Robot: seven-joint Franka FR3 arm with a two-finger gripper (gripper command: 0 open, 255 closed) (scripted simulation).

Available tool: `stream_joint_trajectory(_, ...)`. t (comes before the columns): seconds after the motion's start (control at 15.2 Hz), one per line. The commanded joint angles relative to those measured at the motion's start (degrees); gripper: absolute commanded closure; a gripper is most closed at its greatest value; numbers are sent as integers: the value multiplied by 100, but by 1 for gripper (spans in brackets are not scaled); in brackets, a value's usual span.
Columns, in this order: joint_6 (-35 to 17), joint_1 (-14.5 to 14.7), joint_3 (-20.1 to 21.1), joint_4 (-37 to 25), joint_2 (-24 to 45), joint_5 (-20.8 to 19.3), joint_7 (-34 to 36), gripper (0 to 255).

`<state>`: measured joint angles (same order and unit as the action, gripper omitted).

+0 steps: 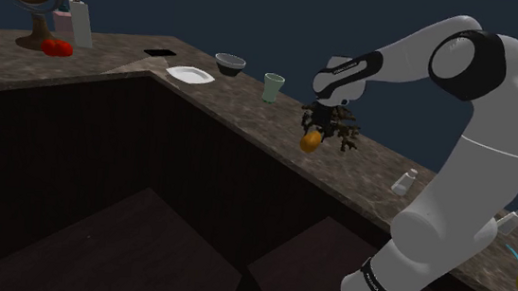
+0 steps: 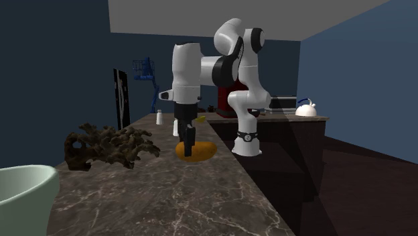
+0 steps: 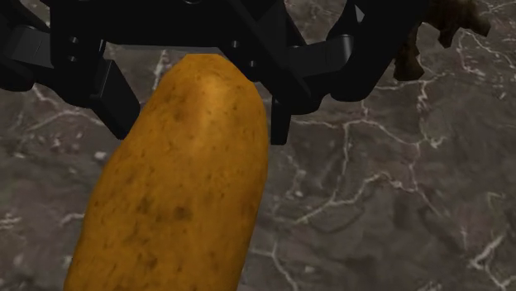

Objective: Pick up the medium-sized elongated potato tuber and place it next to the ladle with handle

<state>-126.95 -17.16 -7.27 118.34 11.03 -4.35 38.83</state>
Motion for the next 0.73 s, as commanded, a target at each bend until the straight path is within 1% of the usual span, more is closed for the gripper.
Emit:
stream_joint_trajectory(0.0,106,3,1,-48,-56,-2,-4,255)
stream_joint_trajectory(0.66,815,18,0,-401,-413,-19,-32,255)
